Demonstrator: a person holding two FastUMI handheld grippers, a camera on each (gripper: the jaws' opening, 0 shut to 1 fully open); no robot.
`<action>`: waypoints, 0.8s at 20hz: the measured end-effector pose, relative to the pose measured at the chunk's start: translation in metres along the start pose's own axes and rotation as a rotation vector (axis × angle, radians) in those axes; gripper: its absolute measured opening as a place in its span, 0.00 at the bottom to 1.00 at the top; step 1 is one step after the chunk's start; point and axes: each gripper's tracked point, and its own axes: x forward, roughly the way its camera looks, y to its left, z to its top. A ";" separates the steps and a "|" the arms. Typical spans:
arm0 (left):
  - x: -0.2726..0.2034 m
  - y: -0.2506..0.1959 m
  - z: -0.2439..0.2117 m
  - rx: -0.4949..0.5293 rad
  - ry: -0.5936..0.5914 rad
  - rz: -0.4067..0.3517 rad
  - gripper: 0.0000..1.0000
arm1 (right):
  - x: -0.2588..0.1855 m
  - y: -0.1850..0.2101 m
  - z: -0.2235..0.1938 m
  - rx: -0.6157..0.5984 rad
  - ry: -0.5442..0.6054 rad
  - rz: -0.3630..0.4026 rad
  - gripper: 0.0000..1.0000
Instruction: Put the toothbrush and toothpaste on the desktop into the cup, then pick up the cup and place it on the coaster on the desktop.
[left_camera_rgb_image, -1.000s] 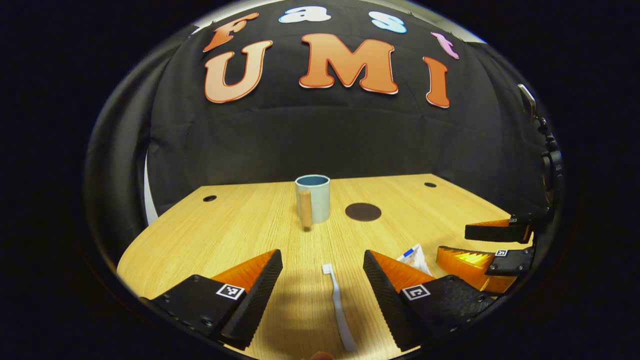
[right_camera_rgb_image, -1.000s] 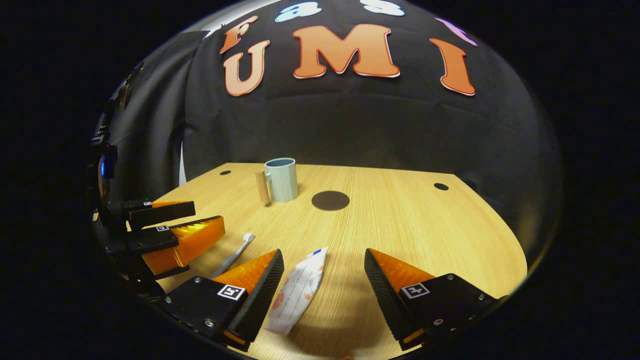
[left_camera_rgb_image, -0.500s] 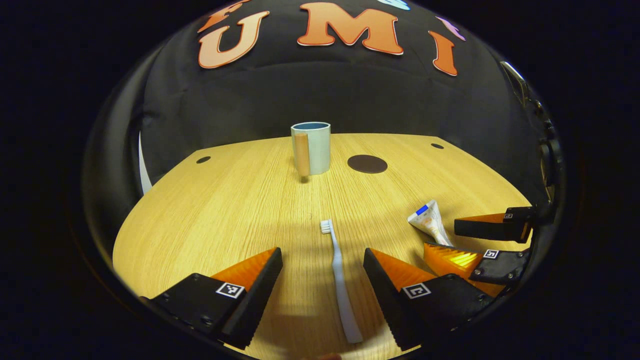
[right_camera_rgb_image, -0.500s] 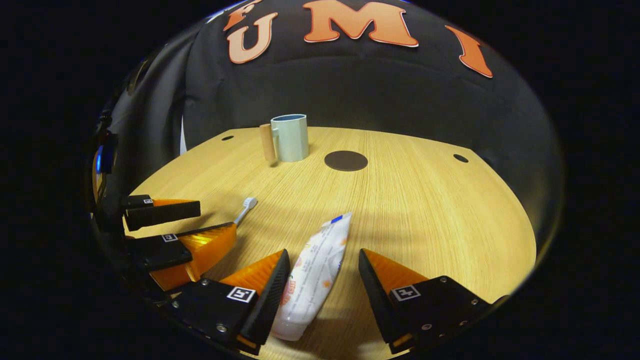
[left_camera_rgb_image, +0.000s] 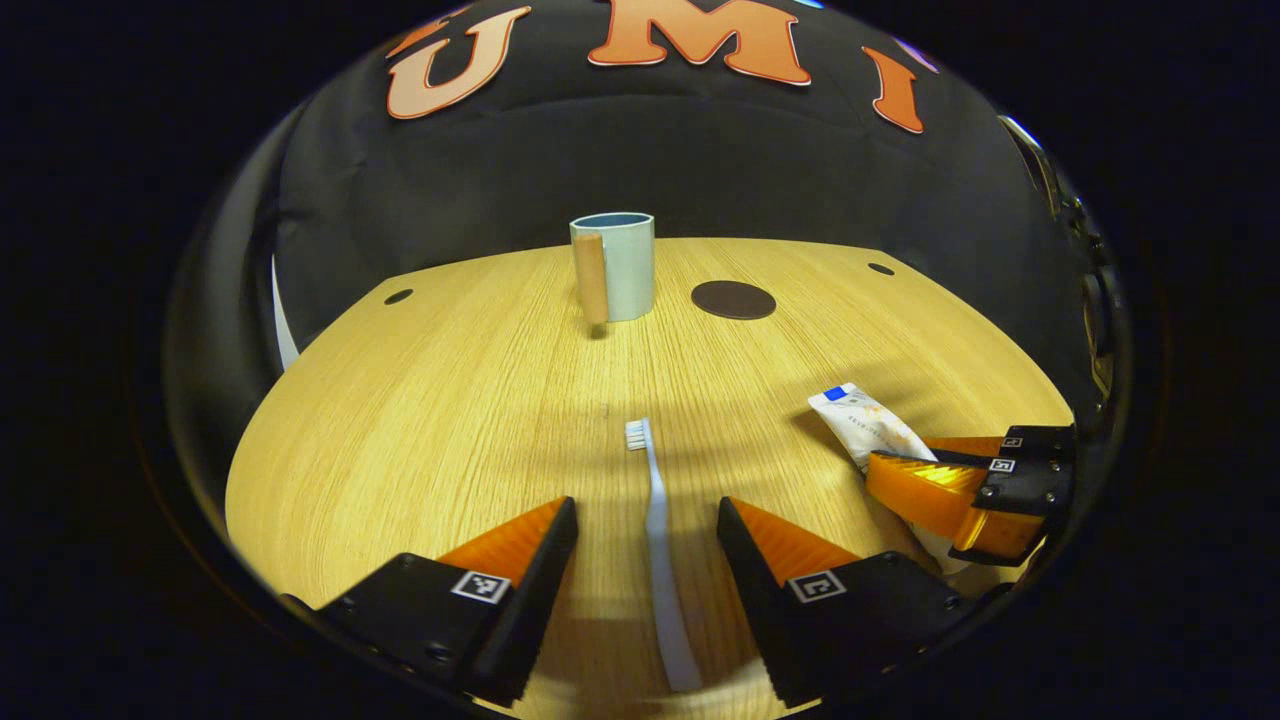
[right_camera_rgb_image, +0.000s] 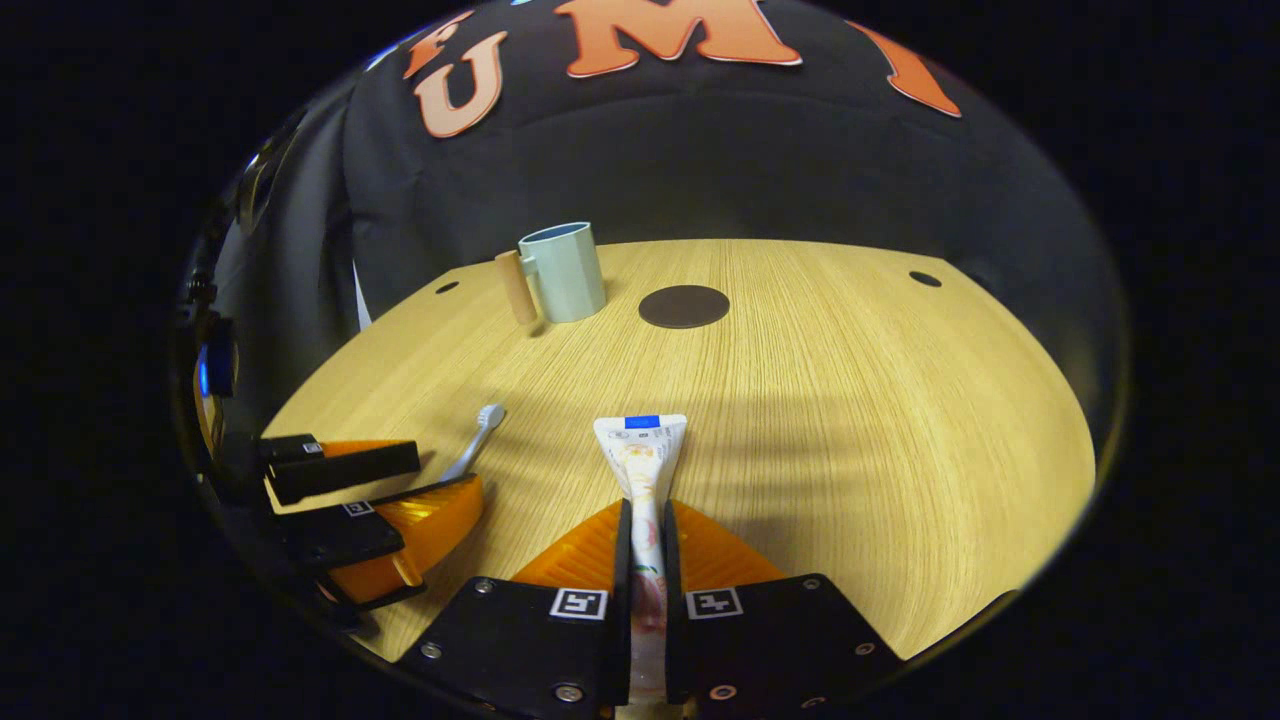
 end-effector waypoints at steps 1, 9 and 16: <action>0.002 -0.003 0.000 -0.005 0.009 -0.001 0.75 | -0.001 -0.001 0.001 0.003 0.000 0.007 0.14; 0.002 -0.011 -0.001 -0.059 0.017 0.007 0.14 | -0.026 -0.012 0.037 0.018 -0.100 0.022 0.14; -0.002 -0.011 0.007 -0.083 -0.045 -0.029 0.05 | -0.033 -0.017 0.049 0.041 -0.149 0.038 0.14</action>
